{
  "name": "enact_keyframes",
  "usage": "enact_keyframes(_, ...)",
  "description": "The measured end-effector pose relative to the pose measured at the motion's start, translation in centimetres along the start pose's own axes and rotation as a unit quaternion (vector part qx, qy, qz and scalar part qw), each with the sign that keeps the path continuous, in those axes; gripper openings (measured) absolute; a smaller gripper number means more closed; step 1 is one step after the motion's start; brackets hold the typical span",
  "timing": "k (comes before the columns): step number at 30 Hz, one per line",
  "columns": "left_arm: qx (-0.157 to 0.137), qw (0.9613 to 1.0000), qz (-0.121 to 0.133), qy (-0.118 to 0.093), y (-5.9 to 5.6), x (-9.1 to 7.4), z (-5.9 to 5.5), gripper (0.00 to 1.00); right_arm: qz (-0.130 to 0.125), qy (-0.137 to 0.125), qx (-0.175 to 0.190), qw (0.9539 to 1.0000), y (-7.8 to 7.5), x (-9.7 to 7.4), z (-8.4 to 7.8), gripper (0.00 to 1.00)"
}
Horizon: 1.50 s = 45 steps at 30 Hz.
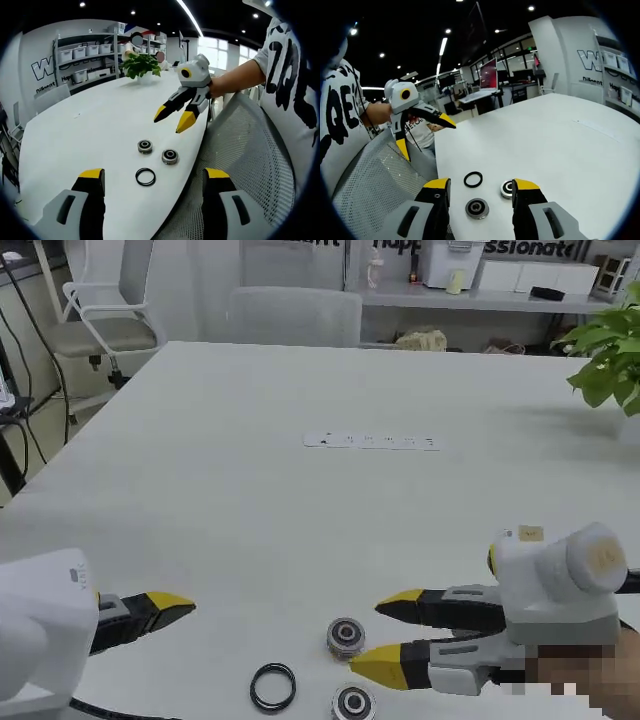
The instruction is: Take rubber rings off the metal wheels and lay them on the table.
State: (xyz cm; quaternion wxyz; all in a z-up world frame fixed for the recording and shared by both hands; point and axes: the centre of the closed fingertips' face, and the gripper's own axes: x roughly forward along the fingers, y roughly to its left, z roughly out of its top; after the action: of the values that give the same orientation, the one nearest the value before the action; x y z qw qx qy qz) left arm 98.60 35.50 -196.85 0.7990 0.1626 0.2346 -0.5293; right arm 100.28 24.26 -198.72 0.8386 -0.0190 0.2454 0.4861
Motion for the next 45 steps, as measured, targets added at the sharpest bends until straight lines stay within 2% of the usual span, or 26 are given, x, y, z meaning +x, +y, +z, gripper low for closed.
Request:
enact_keyframes(3,0.000,1.0000,0.001,0.000,0.2,0.1,0.1,0.77,-0.006,-0.001,-0.008,1.0000,-0.7,-0.6,0.3,0.51)
enact_keyframes(7,0.001,1.0000,0.002,-0.001,0.4,0.2,0.3,0.77,-0.013,-0.001,-0.014,0.9998,-0.8,-1.3,0.0,0.54)
enact_keyframes(11,0.002,1.0000,0.004,-0.003,0.6,0.2,0.6,0.77,-0.020,0.000,-0.019,0.9996,-0.8,-2.2,-0.3,0.61)
enact_keyframes(15,0.003,1.0000,0.005,-0.003,0.8,0.3,0.7,0.77,-0.034,0.003,-0.037,0.9987,-0.8,-3.3,-0.8,0.63)
enact_keyframes(22,0.005,1.0000,0.006,-0.005,0.8,0.5,0.8,0.77,-0.050,0.000,-0.032,0.9982,-1.1,-4.7,-1.3,0.71)
enact_keyframes(29,0.006,0.9999,0.007,-0.007,0.8,0.6,0.9,0.77,-0.062,0.007,-0.048,0.9969,-0.6,-5.5,-1.9,0.76)
enact_keyframes(40,0.013,0.9999,0.010,-0.003,0.4,0.6,0.5,0.77,-0.066,0.026,-0.077,0.9945,0.8,-6.2,-3.1,0.83)
enact_keyframes(45,0.011,0.9999,0.010,-0.005,0.4,0.5,0.6,0.77,-0.070,0.035,-0.085,0.9933,0.8,-6.4,-3.6,0.84)
